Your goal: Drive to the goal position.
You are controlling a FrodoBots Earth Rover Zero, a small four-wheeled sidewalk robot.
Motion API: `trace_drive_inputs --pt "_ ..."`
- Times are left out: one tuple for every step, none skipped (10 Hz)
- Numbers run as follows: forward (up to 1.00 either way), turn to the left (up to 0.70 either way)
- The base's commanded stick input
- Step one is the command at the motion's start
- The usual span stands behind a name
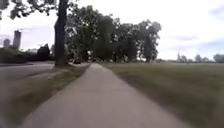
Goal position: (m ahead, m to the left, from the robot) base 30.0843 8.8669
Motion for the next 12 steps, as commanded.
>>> trace_drive_inputs --pt "1.00 0.00" --pt "1.00 0.00" --pt "1.00 0.00" --pt "1.00 0.00" --pt "1.00 0.00" --pt "1.00 0.14" --pt "1.00 0.28" --pt "1.00 0.39" --pt "1.00 0.11" --pt "1.00 0.04" --pt "1.00 0.00" --pt "1.00 0.00"
